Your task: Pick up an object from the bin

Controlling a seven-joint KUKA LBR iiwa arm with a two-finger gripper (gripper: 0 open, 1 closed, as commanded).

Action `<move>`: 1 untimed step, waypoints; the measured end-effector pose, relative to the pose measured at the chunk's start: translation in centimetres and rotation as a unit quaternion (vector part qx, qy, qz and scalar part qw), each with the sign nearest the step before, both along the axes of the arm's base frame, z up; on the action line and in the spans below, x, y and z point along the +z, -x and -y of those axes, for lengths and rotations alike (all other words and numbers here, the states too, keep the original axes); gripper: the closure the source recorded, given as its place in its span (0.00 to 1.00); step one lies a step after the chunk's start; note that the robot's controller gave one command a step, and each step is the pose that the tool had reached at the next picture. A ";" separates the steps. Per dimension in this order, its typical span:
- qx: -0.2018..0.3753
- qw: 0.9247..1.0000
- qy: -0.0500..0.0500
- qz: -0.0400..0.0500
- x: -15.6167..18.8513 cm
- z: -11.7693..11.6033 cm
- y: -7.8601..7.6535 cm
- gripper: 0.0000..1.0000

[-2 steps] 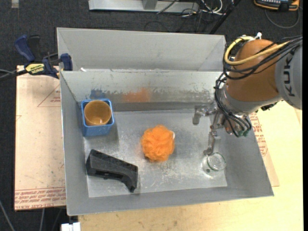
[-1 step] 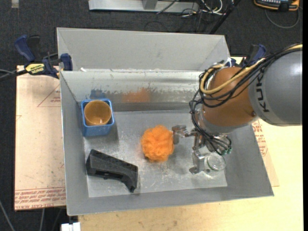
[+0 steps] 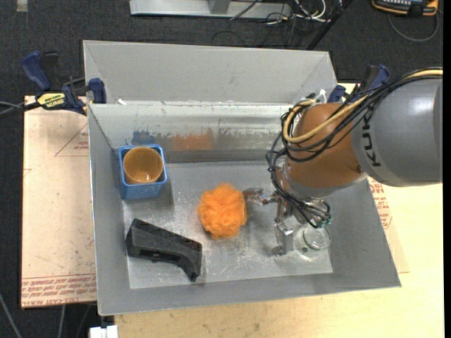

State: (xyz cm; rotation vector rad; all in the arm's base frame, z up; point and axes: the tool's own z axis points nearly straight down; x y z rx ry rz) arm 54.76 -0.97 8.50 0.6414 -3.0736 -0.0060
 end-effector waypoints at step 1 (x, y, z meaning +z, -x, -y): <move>-0.108 0.994 0.001 0.004 -0.6 -2.6 -0.9 0.00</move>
Offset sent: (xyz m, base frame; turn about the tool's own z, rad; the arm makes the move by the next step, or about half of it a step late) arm 0.0401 0.0612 -0.0124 0.2770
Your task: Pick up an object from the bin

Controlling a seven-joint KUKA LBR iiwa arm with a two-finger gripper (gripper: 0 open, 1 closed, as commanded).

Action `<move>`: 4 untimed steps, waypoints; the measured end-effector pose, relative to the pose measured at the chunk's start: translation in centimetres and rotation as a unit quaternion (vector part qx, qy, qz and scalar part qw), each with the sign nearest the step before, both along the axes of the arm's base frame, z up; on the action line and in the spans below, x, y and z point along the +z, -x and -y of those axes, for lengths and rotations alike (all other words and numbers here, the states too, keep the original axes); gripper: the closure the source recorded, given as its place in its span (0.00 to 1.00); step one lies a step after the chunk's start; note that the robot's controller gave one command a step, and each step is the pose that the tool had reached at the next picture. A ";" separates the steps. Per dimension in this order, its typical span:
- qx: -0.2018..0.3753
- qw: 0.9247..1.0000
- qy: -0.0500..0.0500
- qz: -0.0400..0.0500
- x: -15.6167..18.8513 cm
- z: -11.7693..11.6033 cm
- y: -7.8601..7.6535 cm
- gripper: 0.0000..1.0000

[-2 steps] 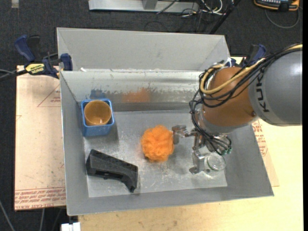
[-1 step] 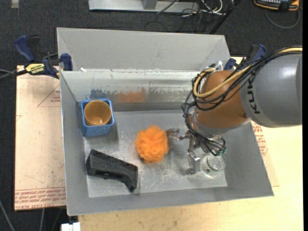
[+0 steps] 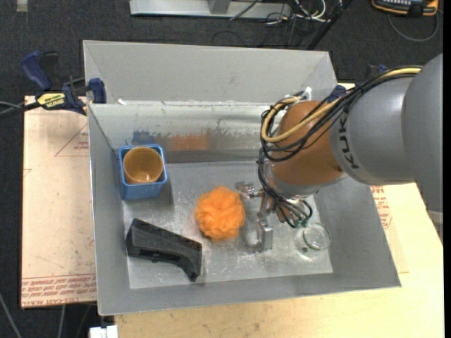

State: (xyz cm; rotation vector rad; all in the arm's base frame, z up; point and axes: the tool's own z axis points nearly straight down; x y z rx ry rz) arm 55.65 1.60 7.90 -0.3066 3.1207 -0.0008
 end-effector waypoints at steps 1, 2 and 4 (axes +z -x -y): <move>-0.028 1.000 -0.002 -0.003 -0.5 -3.3 -2.8 0.00; 0.087 0.996 0.000 0.001 -0.9 -3.3 3.6 1.00; 0.058 0.998 0.000 0.004 18.0 -5.3 2.5 1.00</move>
Offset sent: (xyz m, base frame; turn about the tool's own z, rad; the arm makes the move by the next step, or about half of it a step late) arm -0.0360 0.0331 -0.0090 -0.1760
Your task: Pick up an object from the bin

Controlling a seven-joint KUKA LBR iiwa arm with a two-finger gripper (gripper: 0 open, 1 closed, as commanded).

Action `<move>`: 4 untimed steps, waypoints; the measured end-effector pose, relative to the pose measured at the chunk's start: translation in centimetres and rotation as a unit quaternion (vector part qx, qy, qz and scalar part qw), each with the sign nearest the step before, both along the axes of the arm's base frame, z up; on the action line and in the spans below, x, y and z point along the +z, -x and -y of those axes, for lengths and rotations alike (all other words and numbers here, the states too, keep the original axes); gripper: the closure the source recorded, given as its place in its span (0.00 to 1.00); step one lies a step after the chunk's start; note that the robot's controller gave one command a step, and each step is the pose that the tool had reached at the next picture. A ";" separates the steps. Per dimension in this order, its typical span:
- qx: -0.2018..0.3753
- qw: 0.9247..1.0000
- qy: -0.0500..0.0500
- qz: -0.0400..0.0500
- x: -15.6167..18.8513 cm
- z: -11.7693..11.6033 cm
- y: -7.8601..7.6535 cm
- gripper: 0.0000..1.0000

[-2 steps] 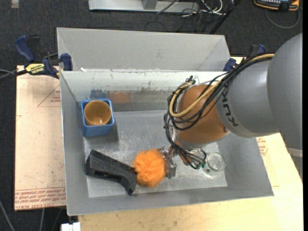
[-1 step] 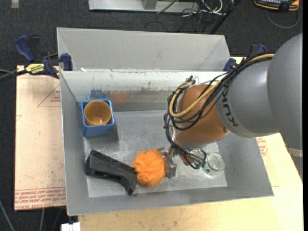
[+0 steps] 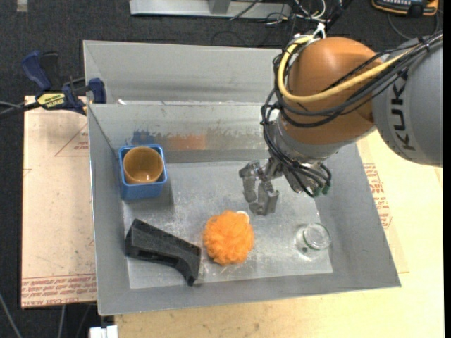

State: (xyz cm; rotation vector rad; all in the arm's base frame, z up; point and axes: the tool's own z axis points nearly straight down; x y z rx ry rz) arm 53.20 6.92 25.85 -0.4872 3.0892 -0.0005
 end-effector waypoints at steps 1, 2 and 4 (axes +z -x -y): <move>0.000 1.000 0.000 -0.001 -0.2 0.0 0.0 0.00; 0.000 1.000 0.000 -0.002 -0.2 0.0 0.0 0.00; -0.011 1.000 -0.001 0.002 -4.9 -0.1 2.6 0.00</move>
Offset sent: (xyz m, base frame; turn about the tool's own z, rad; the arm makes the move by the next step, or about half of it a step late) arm 0.0000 0.0000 0.0000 0.0000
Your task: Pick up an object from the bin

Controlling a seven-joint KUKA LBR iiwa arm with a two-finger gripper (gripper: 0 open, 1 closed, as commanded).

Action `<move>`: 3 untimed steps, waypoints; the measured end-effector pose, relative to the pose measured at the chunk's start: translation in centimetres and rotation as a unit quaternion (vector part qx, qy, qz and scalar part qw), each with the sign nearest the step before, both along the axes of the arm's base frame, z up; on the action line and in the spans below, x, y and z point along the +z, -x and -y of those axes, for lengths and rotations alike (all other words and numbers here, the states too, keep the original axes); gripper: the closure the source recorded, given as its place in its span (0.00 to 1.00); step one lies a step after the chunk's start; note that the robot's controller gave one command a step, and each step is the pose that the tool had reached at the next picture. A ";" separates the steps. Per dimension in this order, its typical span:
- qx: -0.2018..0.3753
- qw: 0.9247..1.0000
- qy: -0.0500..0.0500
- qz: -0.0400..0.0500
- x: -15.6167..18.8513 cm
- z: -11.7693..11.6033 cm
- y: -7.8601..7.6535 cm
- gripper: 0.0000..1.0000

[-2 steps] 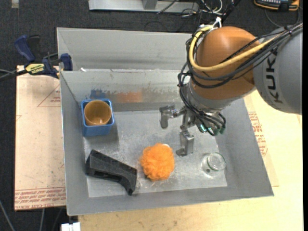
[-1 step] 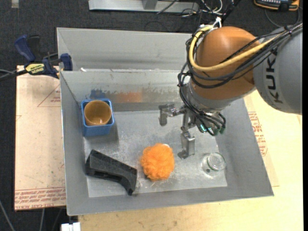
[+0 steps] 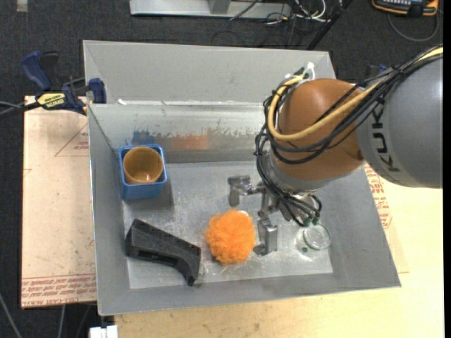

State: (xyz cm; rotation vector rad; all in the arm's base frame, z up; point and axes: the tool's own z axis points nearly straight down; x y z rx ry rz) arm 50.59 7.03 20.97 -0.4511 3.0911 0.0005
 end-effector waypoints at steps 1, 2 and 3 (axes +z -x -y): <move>0.023 1.000 0.001 -0.004 -3.0 0.0 -2.8 0.00; 0.024 1.000 0.000 0.001 -3.8 0.7 -4.6 0.00; 0.045 0.999 0.001 -0.002 -6.1 0.3 -4.5 0.00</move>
Offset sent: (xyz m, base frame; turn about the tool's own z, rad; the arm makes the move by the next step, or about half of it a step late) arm -0.0020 -0.0237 -0.0497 0.0374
